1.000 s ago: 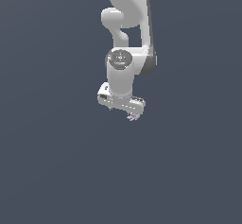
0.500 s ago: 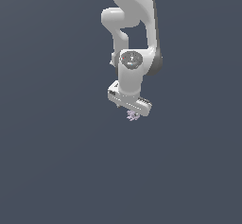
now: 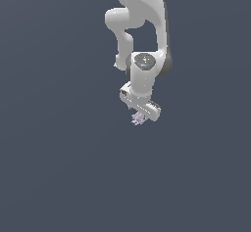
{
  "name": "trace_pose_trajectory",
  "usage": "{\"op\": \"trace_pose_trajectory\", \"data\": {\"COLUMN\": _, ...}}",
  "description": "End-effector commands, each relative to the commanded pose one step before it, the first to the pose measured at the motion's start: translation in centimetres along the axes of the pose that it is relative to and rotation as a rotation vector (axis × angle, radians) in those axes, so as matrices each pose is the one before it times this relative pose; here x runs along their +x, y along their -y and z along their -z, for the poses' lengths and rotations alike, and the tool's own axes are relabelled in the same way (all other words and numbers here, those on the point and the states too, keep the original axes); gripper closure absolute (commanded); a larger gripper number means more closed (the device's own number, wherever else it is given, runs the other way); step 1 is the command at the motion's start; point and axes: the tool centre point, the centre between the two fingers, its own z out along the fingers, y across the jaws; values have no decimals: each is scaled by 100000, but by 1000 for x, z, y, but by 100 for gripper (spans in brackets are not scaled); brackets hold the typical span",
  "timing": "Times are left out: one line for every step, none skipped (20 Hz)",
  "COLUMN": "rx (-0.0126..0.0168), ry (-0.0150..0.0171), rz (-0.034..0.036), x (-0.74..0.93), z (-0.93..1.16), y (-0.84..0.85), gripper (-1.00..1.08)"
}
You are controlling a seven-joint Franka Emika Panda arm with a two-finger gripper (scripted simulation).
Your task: Pick up the object and move it to a goal position.
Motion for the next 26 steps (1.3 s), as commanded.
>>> {"op": "trace_pose_trajectory", "data": {"rx": 281, "ry": -361, "rz": -3625, "x": -544, "z": -219, "y": 144, "gripper": -92}}
{"op": "trace_pose_trajectory", "data": {"rx": 86, "ry": -104, "rz": -1122, "x": -182, "z": -71, "y": 40, "gripper": -92}}
{"op": "trace_pose_trajectory", "data": {"rx": 79, "ry": -93, "rz": -1012, "x": -166, "z": -64, "y": 35, "gripper": -92}}
{"op": "trace_pose_trajectory", "data": {"rx": 72, "ry": -83, "rz": -909, "x": -148, "z": -56, "y": 27, "gripper": -92}}
{"op": "trace_pose_trajectory", "data": {"rx": 64, "ry": -72, "rz": -799, "x": -132, "z": -50, "y": 24, "gripper": -92}}
{"op": "trace_pose_trajectory", "data": {"rx": 56, "ry": -63, "rz": -696, "x": -113, "z": -43, "y": 18, "gripper": -92}}
{"op": "trace_pose_trajectory", "data": {"rx": 48, "ry": -52, "rz": -586, "x": -97, "z": -36, "y": 15, "gripper": -92}}
{"op": "trace_pose_trajectory", "data": {"rx": 39, "ry": -43, "rz": -480, "x": -79, "z": -29, "y": 12, "gripper": -92}}
{"op": "trace_pose_trajectory", "data": {"rx": 31, "ry": -33, "rz": -375, "x": -61, "z": -23, "y": 8, "gripper": -92}}
{"op": "trace_pose_trajectory", "data": {"rx": 22, "ry": -23, "rz": -266, "x": -45, "z": -16, "y": 6, "gripper": -92}}
{"op": "trace_pose_trajectory", "data": {"rx": 14, "ry": -15, "rz": -168, "x": -23, "z": -9, "y": 1, "gripper": -92}}
{"op": "trace_pose_trajectory", "data": {"rx": 0, "ry": 0, "rz": 0, "x": -32, "z": -7, "y": 19, "gripper": -92}}
{"op": "trace_pose_trajectory", "data": {"rx": -37, "ry": 41, "rz": 341, "x": 52, "z": 16, "y": -13, "gripper": -92}}
{"op": "trace_pose_trajectory", "data": {"rx": 0, "ry": 0, "rz": 0, "x": -2, "z": -34, "y": 0, "gripper": -92}}
{"op": "trace_pose_trajectory", "data": {"rx": 0, "ry": 0, "rz": 0, "x": -6, "z": -101, "y": 0, "gripper": -92}}
{"op": "trace_pose_trajectory", "data": {"rx": 0, "ry": 0, "rz": 0, "x": -10, "z": -167, "y": 0, "gripper": -92}}
{"op": "trace_pose_trajectory", "data": {"rx": 0, "ry": 0, "rz": 0, "x": -14, "z": -233, "y": 0, "gripper": -92}}
{"op": "trace_pose_trajectory", "data": {"rx": 3, "ry": -9, "rz": -68, "x": 11, "z": -295, "y": -23, "gripper": -92}}
{"op": "trace_pose_trajectory", "data": {"rx": 0, "ry": 0, "rz": 0, "x": -23, "z": -363, "y": -1, "gripper": -92}}
{"op": "trace_pose_trajectory", "data": {"rx": 2, "ry": -10, "rz": -68, "x": 2, "z": -422, "y": -24, "gripper": -92}}
{"op": "trace_pose_trajectory", "data": {"rx": 1, "ry": -11, "rz": -68, "x": -1, "z": -483, "y": -24, "gripper": -92}}
{"op": "trace_pose_trajectory", "data": {"rx": 0, "ry": 0, "rz": 0, "x": -33, "z": -544, "y": -1, "gripper": -92}}
{"op": "trace_pose_trajectory", "data": {"rx": 3, "ry": -15, "rz": -97, "x": 12, "z": -518, "y": -29, "gripper": -92}}
{"op": "trace_pose_trajectory", "data": {"rx": 0, "ry": 0, "rz": 0, "x": -23, "z": -459, "y": 7, "gripper": -92}}
{"op": "trace_pose_trajectory", "data": {"rx": 8, "ry": -7, "rz": -68, "x": 14, "z": -388, "y": -11, "gripper": -92}}
{"op": "trace_pose_trajectory", "data": {"rx": 0, "ry": 0, "rz": 0, "x": -8, "z": -326, "y": 16, "gripper": -92}}
